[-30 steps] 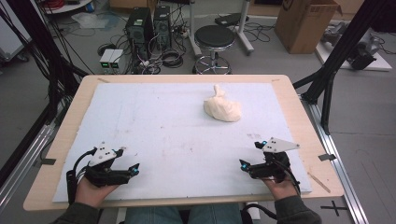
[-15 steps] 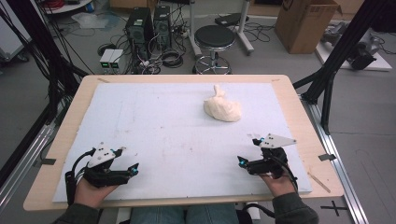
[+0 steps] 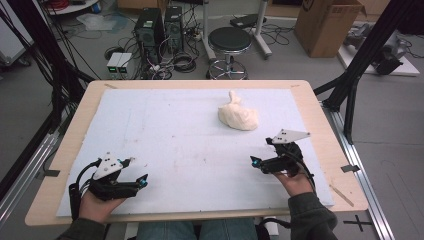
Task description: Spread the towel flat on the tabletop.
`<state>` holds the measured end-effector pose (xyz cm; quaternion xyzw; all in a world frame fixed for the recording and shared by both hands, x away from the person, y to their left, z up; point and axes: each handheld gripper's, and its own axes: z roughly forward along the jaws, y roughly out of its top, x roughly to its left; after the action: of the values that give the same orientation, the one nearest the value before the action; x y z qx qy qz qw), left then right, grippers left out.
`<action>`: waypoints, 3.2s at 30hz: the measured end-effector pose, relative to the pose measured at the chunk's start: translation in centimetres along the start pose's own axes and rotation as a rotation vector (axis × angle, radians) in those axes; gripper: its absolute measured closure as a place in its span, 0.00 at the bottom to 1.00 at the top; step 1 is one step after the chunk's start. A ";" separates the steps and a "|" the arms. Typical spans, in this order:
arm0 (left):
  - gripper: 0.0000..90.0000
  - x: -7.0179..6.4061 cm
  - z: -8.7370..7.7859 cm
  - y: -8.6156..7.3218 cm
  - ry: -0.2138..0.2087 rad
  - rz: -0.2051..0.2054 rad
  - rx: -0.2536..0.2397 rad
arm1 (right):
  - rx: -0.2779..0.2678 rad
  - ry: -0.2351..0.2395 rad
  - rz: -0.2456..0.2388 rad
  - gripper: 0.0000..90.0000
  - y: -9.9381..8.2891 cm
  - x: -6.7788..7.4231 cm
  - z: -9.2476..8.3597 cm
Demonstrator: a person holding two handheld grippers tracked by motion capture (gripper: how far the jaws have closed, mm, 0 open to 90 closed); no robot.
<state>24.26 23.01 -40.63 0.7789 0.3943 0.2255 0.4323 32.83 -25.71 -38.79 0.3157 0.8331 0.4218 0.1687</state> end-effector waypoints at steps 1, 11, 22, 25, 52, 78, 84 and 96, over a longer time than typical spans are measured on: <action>0.24 0.0 0.0 0.0 0.000 0.001 0.001 | 0.006 0.003 -0.002 0.12 0.3 -0.1 0.1; 0.24 0.1 0.1 0.2 0.007 0.005 -0.005 | 0.027 0.009 0.017 0.12 2.8 -2.1 1.6; 0.24 0.2 0.2 0.3 0.003 0.000 -0.009 | 0.042 0.006 0.060 0.12 5.1 -4.5 3.6; 0.24 0.3 0.2 0.3 0.005 -0.006 -0.011 | 0.052 -0.001 0.057 0.12 5.7 -4.7 4.3; 0.24 0.6 0.3 0.2 0.007 -0.016 -0.011 | 0.086 -0.054 0.040 0.26 11.4 -6.7 8.7; 0.24 0.7 0.6 0.2 0.002 -0.019 -0.006 | 0.207 -0.164 0.111 0.48 8.9 -7.2 16.3; 0.24 0.6 0.5 0.2 0.000 -0.015 -0.006 | 0.282 -0.185 0.126 0.57 8.3 -7.4 16.9; 0.24 0.6 0.5 0.2 -0.003 -0.010 -0.004 | 0.270 -0.135 0.154 0.79 8.4 -7.9 16.0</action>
<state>25.06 23.18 -40.76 0.7765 0.3972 0.2228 0.4356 50.69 -17.70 -41.23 0.4260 0.8422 0.2958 0.1473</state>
